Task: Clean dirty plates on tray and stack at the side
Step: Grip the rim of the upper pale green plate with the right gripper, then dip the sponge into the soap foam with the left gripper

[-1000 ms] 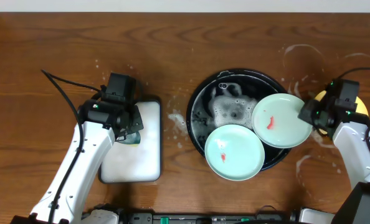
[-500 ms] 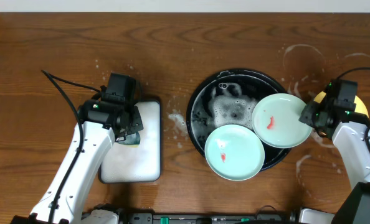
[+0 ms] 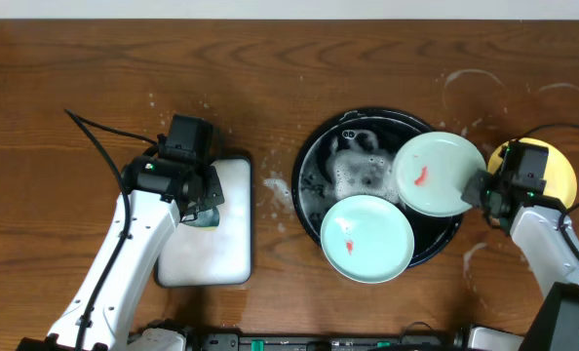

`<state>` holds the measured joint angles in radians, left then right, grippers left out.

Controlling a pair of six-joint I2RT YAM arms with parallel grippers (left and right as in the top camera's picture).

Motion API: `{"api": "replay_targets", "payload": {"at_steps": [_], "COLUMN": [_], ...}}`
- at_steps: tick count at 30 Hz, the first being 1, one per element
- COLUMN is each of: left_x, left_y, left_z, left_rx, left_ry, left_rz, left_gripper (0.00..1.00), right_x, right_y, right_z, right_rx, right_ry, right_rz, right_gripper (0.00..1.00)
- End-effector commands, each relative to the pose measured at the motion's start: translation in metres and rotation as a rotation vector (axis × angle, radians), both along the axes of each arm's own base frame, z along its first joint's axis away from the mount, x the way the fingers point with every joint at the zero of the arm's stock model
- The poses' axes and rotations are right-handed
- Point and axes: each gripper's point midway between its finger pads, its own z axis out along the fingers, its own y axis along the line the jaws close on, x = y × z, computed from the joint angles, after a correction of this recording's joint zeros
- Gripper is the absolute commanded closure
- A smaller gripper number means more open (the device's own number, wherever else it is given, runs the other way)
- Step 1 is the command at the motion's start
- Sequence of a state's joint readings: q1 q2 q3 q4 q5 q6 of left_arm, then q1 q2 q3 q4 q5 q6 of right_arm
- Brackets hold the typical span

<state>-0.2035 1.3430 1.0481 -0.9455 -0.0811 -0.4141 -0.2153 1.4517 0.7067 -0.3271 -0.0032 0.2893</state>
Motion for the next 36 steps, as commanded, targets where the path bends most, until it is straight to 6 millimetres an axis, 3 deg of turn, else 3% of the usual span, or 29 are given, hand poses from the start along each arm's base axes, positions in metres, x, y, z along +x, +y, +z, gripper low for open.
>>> {"api": "replay_targets", "payload": {"at_steps": [1, 5, 8, 13, 19, 20, 23, 26, 31, 36], "left_x": [-0.001, -0.001, 0.000, 0.000, 0.000, 0.000, -0.001, -0.001, 0.002, 0.012], "left_y": [0.003, 0.003, 0.002, 0.002, 0.002, 0.002, 0.002, 0.003, 0.005, 0.005], "left_z": [-0.001, -0.001, 0.000, 0.000, 0.000, 0.000, -0.001, -0.001, -0.002, -0.026], "left_rx": [0.009, 0.009, 0.008, 0.008, 0.008, 0.008, 0.008, 0.010, 0.026, 0.036], "left_ry": [0.004, 0.004, 0.000, 0.000, 0.000, 0.000, 0.003, 0.005, -0.003, -0.003], "left_rz": [-0.004, -0.004, -0.004, -0.004, -0.004, -0.004, -0.004, -0.008, -0.003, 0.003], "left_gripper": [0.93, 0.92, 0.92, 0.93, 0.93, 0.93, 0.93, 0.93, 0.92, 0.93], "right_x": [0.026, 0.043, 0.046, 0.046, 0.061, 0.064, 0.068, 0.075, 0.076, 0.062], "right_y": [0.025, 0.048, 0.067, 0.087, 0.115, 0.116, 0.119, 0.129, 0.129, 0.134], "right_z": [0.028, 0.046, 0.046, 0.023, -0.013, -0.018, -0.021, 0.004, 0.058, 0.093], "right_rx": [0.142, 0.204, 0.206, 0.204, 0.211, 0.212, 0.191, 0.147, 0.084, 0.087], "right_ry": [-0.123, -0.191, -0.191, -0.120, -0.098, -0.097, -0.110, -0.149, -0.132, -0.103], "right_rz": [0.083, 0.156, 0.193, 0.079, 0.105, 0.108, 0.176, 0.351, 0.455, 0.513], "right_gripper": [0.99, 0.99, 0.99, 0.99, 0.99, 0.97, 0.80, 0.71, 0.65, 0.59]}}
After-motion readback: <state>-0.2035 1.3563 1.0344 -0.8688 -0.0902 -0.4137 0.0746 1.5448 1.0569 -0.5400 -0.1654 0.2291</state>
